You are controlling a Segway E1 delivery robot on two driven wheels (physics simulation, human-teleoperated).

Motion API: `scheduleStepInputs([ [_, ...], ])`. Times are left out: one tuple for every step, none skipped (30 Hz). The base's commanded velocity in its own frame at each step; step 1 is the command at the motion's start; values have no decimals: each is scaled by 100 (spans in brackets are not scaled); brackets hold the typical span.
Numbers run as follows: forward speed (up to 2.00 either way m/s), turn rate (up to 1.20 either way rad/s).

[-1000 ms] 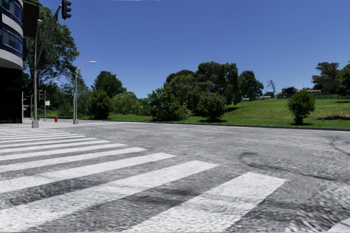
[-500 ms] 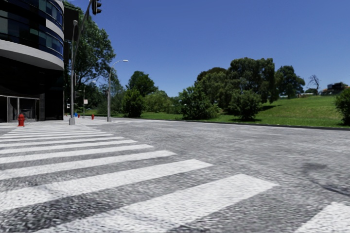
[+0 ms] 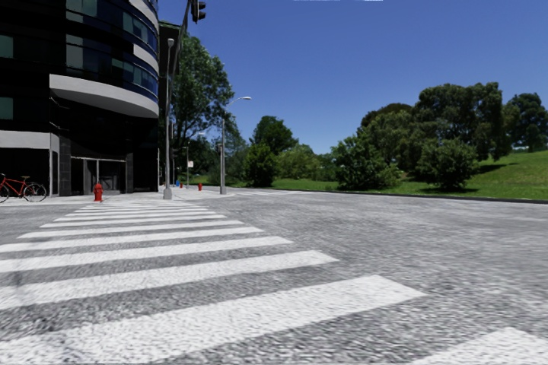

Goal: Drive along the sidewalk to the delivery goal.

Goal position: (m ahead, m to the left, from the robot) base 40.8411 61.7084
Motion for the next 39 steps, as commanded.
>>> scheduleStepInputs([
  [150,53],
  [150,53],
  [150,53],
  [150,53],
  [150,53],
  [150,53],
  [150,53],
  [150,53],
  [150,53],
  [150,53],
  [150,53],
  [150,53],
  [150,53],
  [150,53],
  [150,53],
  [150,53],
  [150,53],
  [150,53],
  [150,53],
  [150,53],
  [150,53],
  [150,53],
  [150,53],
  [150,53],
  [150,53],
  [151,51],
  [151,51],
  [152,42],
  [153,36],
  [153,34],
  [153,34],
  [153,31],
  [153,31],
  [153,21],
  [154,14],
  [156,11],
  [165,8],
  [176,5],
  [176,5],
])
